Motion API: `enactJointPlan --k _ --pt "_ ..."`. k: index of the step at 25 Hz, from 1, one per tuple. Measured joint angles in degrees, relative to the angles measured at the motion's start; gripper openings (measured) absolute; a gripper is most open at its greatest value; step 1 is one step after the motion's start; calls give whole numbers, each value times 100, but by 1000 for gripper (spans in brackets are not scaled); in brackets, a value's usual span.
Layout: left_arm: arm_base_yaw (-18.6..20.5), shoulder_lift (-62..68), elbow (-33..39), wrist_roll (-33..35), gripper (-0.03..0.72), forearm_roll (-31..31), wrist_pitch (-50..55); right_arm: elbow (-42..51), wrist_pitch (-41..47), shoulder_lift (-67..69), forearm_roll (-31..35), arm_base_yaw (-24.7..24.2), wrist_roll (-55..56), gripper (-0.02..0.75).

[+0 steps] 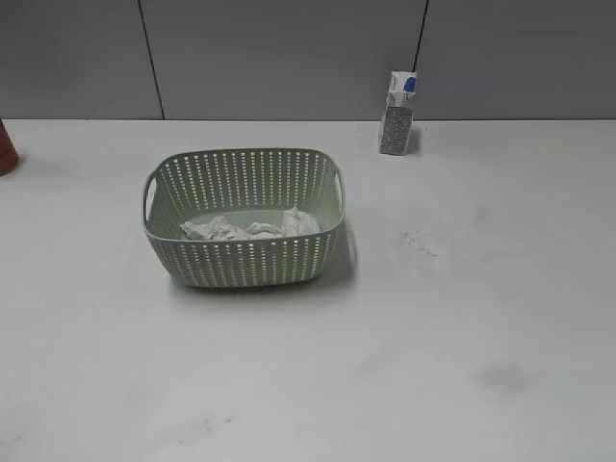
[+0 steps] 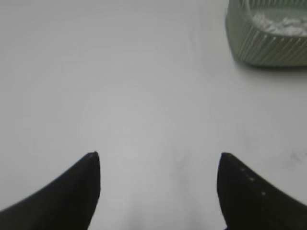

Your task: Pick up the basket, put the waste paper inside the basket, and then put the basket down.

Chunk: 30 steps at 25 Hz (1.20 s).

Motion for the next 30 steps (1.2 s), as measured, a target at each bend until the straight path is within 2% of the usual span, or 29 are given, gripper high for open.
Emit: enactJointPlan --k 8,16,30 --pt "0 -1925 26 0 564 152 -50 9 20 -764 0 0 5 582" --pt "4 -1906 219 -13 557 221 -301 9 25 -1552 -17 0 5 581" --pt "4 -1906 219 -18 549 221 -321 15 31 -1607 122 235 10 581"
